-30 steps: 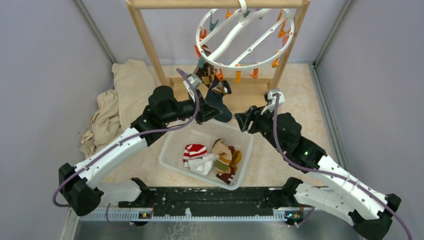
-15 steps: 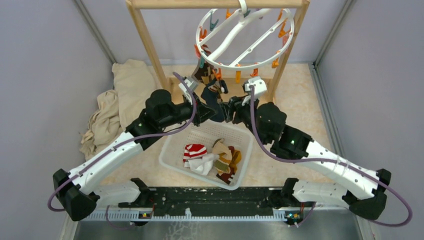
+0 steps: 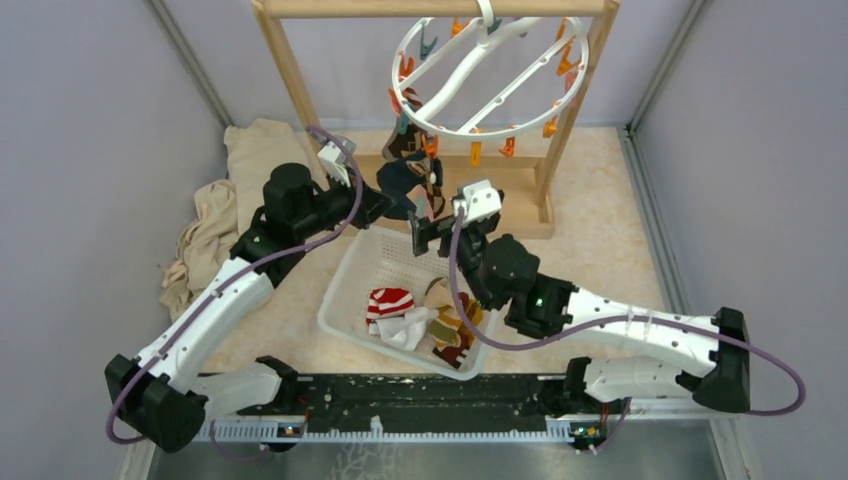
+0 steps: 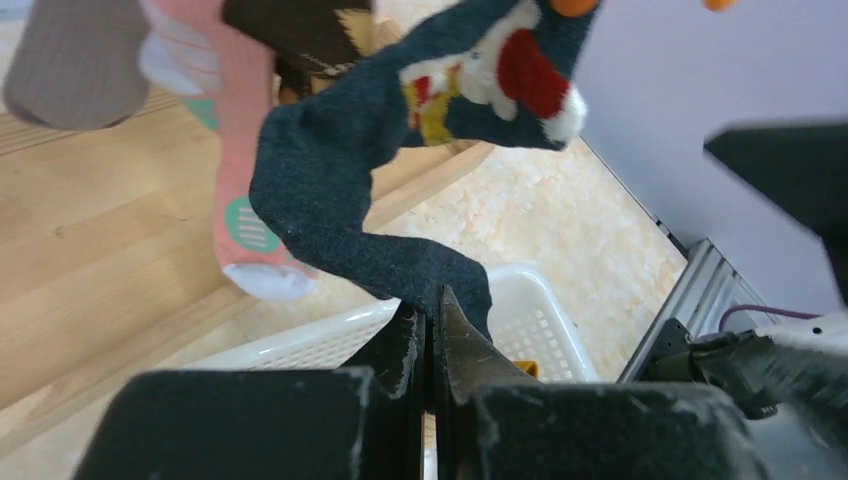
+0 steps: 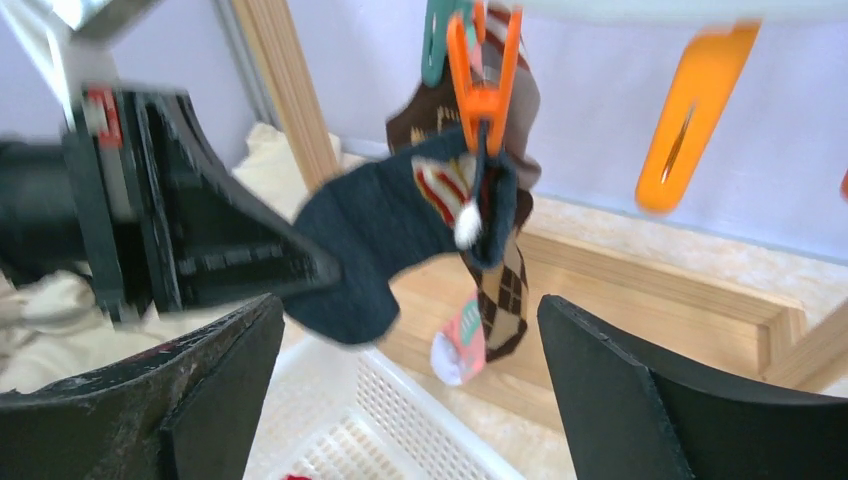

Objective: Remove the socks clipped to the hanger
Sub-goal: Remove the sock from the hanger.

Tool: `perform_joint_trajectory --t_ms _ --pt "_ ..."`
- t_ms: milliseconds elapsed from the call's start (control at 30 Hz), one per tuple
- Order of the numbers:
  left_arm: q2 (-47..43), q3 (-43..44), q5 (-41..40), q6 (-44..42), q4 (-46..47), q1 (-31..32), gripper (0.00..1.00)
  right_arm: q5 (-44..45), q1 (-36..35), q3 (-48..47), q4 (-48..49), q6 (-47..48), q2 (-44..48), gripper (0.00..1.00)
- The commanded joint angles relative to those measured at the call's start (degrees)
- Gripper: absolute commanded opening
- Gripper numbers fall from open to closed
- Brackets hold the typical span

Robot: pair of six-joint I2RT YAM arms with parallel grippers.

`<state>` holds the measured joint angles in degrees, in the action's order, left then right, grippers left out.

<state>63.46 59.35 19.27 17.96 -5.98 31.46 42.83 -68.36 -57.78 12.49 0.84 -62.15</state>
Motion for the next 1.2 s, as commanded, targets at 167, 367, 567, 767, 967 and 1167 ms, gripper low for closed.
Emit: perform_joint_trajectory --t_ms 167,367,567,767,967,1167 --pt "3.5 3.3 11.3 2.2 1.5 -6.6 0.00 13.5 -7.9 22.5 50.1 23.4 -5.7 0.98" --pt "4.8 3.3 14.5 3.1 2.1 -8.7 0.00 12.2 -8.0 26.9 86.0 35.0 -18.6 0.98" --pt "5.5 3.4 16.0 2.6 1.6 -10.8 0.00 8.5 -6.6 19.4 86.1 38.8 -26.7 0.98" --pt "5.6 3.1 17.0 2.7 1.9 -11.4 0.00 6.0 -1.8 14.7 86.2 39.7 -30.0 0.91" --pt "6.2 3.4 17.4 2.2 1.6 -11.5 0.00 3.7 2.9 12.0 86.1 38.7 -30.2 0.79" --pt "7.2 4.0 17.4 1.2 0.6 -11.7 0.00 1.3 4.6 7.6 86.1 39.8 -32.3 0.76"
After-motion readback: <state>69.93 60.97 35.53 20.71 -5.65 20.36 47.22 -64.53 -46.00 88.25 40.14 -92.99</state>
